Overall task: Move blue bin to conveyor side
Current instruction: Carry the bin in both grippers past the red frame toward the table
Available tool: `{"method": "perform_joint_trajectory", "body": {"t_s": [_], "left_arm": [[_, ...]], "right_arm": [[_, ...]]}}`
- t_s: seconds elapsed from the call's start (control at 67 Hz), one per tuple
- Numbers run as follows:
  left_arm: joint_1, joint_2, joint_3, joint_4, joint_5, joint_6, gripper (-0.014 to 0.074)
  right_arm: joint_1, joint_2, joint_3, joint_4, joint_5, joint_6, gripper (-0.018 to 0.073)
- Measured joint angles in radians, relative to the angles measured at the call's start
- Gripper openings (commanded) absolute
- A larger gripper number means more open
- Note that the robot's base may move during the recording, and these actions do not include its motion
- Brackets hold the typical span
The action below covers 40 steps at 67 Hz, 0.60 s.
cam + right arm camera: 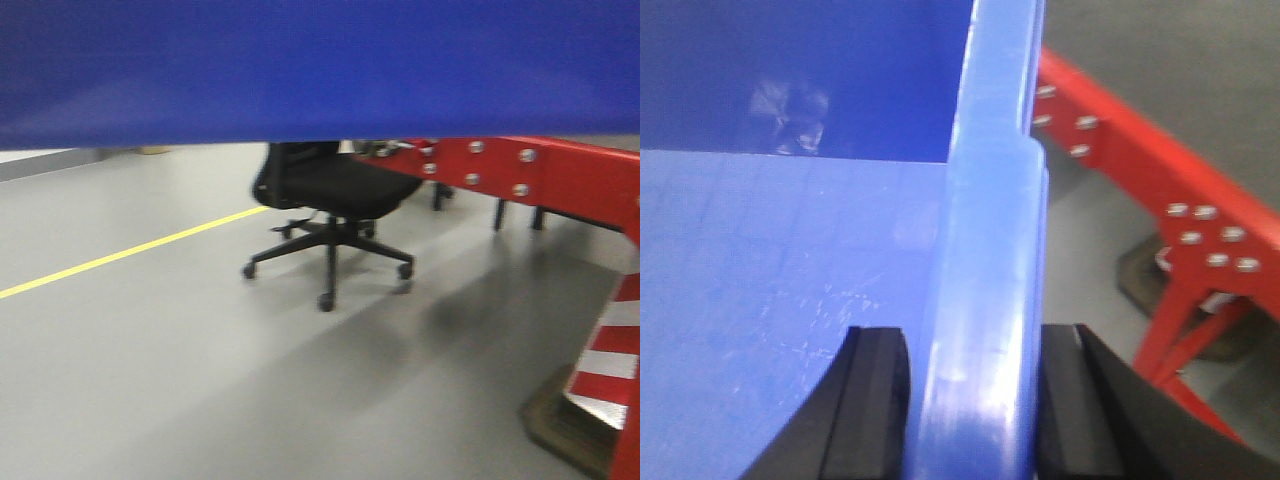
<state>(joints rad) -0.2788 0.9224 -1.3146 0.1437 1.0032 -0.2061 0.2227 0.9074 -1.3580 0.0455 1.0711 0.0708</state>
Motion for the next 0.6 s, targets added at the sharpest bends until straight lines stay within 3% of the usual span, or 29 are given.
{"method": "perform_joint_trajectory", "body": {"t_s": [0.597], "left_arm": [[0.0, 0.0, 0.0, 0.0, -0.004, 0.0, -0.0009]], "right_arm": [[0.0, 0.0, 0.0, 0.0, -0.001, 0.0, -0.0078]]}}
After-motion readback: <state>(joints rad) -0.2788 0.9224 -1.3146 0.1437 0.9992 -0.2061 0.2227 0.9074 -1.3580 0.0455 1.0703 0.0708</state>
